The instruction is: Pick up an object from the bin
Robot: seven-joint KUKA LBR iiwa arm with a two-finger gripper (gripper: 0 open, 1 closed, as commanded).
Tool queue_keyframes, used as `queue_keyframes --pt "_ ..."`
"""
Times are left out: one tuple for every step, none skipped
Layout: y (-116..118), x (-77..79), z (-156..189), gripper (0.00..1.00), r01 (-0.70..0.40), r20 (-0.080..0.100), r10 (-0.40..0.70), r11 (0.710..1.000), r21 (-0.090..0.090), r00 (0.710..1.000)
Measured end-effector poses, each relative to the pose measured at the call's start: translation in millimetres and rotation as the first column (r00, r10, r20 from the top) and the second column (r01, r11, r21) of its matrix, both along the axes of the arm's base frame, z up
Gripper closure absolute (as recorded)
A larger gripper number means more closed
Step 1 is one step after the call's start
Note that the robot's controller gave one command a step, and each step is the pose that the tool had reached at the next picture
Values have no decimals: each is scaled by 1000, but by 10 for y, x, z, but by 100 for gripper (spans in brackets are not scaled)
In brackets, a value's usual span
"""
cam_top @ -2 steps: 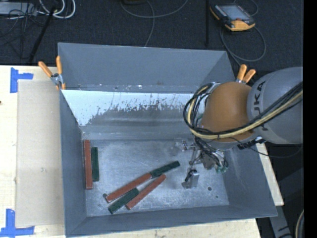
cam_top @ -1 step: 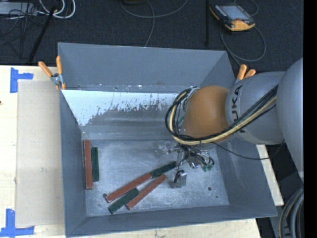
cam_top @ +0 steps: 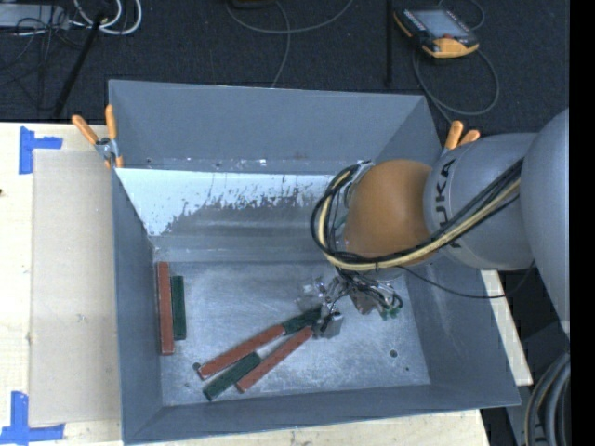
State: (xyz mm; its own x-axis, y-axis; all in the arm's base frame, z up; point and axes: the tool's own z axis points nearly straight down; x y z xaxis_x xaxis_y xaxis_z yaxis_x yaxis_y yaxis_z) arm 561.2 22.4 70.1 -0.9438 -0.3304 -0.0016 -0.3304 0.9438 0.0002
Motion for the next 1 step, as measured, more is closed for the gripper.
queue_keyframes --pt "-293 133 1453 100 -90 8 90 996 -2 996"
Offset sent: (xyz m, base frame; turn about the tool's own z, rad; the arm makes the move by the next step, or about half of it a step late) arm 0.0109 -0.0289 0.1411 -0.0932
